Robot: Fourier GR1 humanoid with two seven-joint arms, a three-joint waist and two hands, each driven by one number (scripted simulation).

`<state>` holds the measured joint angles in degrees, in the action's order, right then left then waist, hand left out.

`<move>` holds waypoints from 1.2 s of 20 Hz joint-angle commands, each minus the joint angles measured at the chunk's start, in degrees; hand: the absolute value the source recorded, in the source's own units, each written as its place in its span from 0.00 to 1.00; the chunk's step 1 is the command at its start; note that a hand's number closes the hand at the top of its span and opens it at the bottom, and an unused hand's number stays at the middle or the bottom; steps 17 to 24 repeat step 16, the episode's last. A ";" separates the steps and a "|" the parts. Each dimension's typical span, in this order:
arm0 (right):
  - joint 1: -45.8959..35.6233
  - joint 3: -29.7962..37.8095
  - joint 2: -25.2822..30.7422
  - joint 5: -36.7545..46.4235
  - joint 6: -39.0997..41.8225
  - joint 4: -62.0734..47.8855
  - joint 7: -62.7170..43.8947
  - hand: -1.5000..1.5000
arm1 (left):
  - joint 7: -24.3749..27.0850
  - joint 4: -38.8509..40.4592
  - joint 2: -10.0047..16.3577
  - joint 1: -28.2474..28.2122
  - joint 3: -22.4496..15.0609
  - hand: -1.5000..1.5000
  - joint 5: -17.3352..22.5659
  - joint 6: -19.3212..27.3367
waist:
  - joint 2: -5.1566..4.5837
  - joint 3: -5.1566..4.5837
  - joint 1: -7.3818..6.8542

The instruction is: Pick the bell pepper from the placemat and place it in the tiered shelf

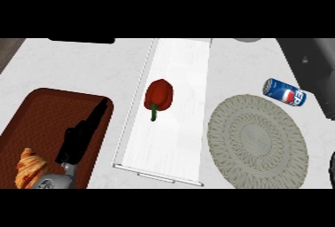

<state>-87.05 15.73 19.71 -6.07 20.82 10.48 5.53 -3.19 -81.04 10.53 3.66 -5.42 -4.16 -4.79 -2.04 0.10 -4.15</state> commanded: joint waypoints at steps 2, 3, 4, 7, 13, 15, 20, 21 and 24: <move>2.34 0.60 6.79 0.22 5.32 -0.84 2.32 0.00 | 1.19 0.76 -0.06 0.11 -0.21 0.50 -0.31 -0.36 | -0.85 -0.08 -1.48; 2.37 0.30 8.08 0.51 7.60 -0.83 2.25 0.00 | -1.28 0.48 -1.24 0.62 -1.85 0.50 -1.81 0.82 | -0.84 -0.02 -1.33; 5.17 -0.40 8.34 1.38 8.18 -0.06 6.17 0.00 | 2.70 2.10 -0.05 -0.61 -0.74 0.50 -1.37 -0.07 | -1.27 -0.05 -1.63; 5.89 -0.47 10.04 1.77 10.38 -0.40 7.73 0.00 | 0.08 1.18 -0.82 0.51 -1.69 0.50 -1.66 0.06 | -1.56 0.05 -2.53; 5.23 -1.51 14.23 3.29 16.07 -0.10 9.58 0.00 | 0.19 1.61 -1.16 2.99 -1.25 0.50 -1.55 0.14 | -1.88 0.05 -3.25; 6.64 -2.45 15.14 4.57 16.12 -0.37 10.64 0.00 | -0.71 1.62 -1.76 1.36 -2.28 0.50 -1.73 -0.02 | -1.76 0.07 -3.33; 6.99 -3.59 14.51 5.81 15.91 0.19 11.78 0.00 | 0.46 1.91 -0.85 2.22 -1.24 0.50 -0.98 -0.88 | -1.80 0.03 -3.47; 6.99 -3.59 14.51 5.81 15.91 0.19 11.78 0.00 | 0.46 1.91 -0.85 2.22 -1.24 0.50 -0.98 -0.88 | -1.80 0.03 -3.47; 6.99 -3.59 14.51 5.81 15.91 0.19 11.78 0.00 | 0.46 1.91 -0.85 2.22 -1.24 0.50 -0.98 -0.88 | -1.80 0.03 -3.47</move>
